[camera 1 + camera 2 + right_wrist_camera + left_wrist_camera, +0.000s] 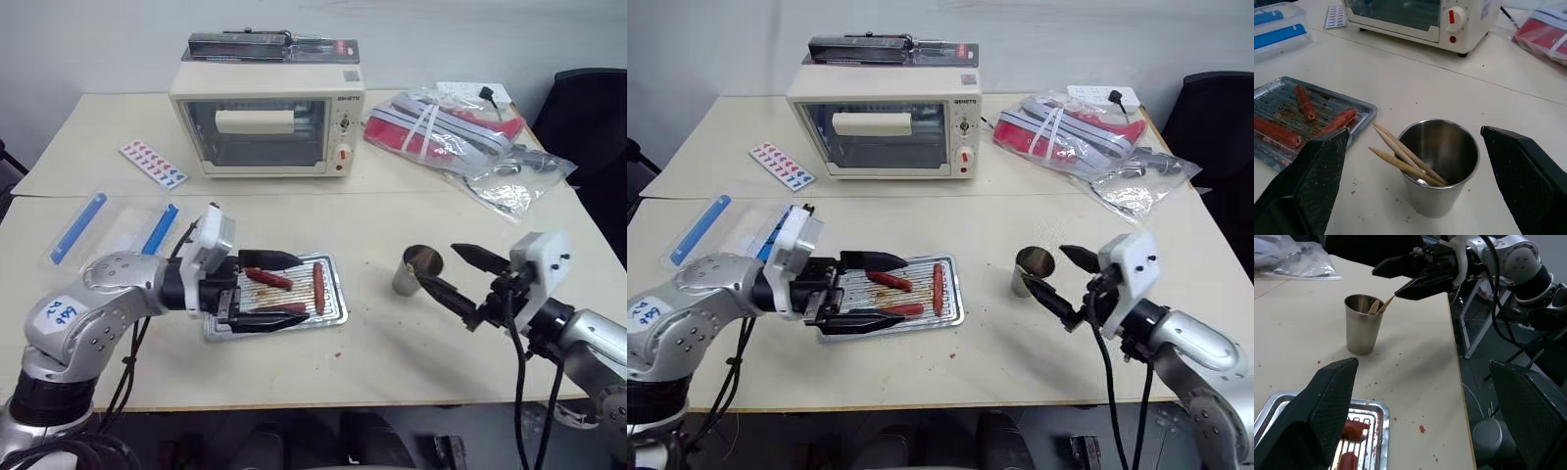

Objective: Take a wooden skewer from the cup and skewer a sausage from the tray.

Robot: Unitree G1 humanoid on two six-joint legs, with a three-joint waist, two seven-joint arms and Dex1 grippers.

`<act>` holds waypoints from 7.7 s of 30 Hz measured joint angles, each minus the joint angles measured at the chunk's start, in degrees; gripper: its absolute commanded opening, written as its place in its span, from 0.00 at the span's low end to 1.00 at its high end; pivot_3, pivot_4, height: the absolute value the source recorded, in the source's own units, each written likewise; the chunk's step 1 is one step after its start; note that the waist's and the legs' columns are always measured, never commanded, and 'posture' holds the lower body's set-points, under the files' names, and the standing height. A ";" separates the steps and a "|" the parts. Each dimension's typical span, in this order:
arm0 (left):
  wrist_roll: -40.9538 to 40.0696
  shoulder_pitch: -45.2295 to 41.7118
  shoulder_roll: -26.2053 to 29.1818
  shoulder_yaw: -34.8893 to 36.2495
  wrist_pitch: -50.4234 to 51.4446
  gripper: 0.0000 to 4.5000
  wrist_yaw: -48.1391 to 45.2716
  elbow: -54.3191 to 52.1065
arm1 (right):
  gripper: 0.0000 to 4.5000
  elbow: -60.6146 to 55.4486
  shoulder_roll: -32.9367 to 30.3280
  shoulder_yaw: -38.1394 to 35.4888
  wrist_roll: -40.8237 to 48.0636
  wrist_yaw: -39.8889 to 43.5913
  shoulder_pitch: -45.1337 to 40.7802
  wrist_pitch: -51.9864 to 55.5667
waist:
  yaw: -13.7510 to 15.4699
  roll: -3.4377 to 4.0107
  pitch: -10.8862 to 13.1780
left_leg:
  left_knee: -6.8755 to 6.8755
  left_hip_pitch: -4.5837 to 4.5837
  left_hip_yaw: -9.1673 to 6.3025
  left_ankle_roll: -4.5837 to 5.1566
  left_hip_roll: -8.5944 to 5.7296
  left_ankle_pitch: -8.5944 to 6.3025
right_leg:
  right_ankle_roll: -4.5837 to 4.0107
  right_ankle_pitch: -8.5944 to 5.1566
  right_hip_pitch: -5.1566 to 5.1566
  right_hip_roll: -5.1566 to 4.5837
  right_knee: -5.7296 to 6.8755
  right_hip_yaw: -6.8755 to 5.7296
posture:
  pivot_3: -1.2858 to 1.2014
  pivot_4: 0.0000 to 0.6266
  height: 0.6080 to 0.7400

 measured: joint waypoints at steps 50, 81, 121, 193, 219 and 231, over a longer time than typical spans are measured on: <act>8.33 -5.09 -3.26 -3.78 -7.13 1.00 -3.54 6.85 | 0.01 9.66 -14.50 -8.72 7.43 5.41 -9.31 4.79 | 0.09 0.01 0.02 | 0.26 -0.03 -0.03 0.09 0.01 -0.04 | 0.01 0.01 0.06 0.00 0.06 -0.04 | 0.52 0.24 1.00; 9.86 -10.30 -18.96 -1.25 -11.00 0.90 11.97 9.51 | 0.00 17.66 4.39 0.05 68.96 -34.24 -25.58 8.00 | 0.16 -0.07 0.06 | 0.96 -1.11 -0.02 0.22 0.03 -0.08 | 0.29 0.18 -0.74 -0.03 0.40 -0.05 | 0.52 0.24 1.00; 9.86 -12.71 -22.47 -4.09 -11.10 0.29 10.27 11.41 | 0.00 16.94 6.18 1.06 68.97 -33.46 -23.71 7.20 | 0.05 -0.07 0.06 | 0.95 -1.11 0.01 0.23 0.01 -0.07 | 0.29 0.18 -0.75 -0.03 0.44 -0.01 | 0.52 0.24 1.00; 1.57 4.95 5.17 13.50 -2.36 0.00 2.76 4.34 | 0.76 10.33 -23.00 15.54 55.35 -36.83 -31.08 16.53 | 0.01 -0.08 0.08 | 0.82 -1.11 0.01 0.23 0.06 -0.07 | 0.20 0.13 -0.80 -0.04 0.12 -0.01 | 0.52 0.24 1.00; 3.70 12.37 11.16 20.77 -4.90 0.00 -1.01 7.12 | 0.76 16.00 5.21 42.77 24.73 -41.85 -39.89 23.53 | -0.42 -0.09 0.07 | 0.70 -1.17 -0.02 0.23 0.03 -0.07 | 0.15 0.15 -0.89 -0.09 0.02 -0.07 | 0.52 0.24 1.00; 4.11 12.34 11.77 20.90 -5.39 0.00 -1.03 7.13 | 0.76 19.95 12.18 44.15 8.19 -31.72 -39.89 24.46 | -1.51 -0.09 0.07 | 0.70 -1.18 -0.01 0.23 0.00 -0.07 | 0.15 0.16 -0.92 -0.09 0.08 -0.06 | 0.52 0.24 1.00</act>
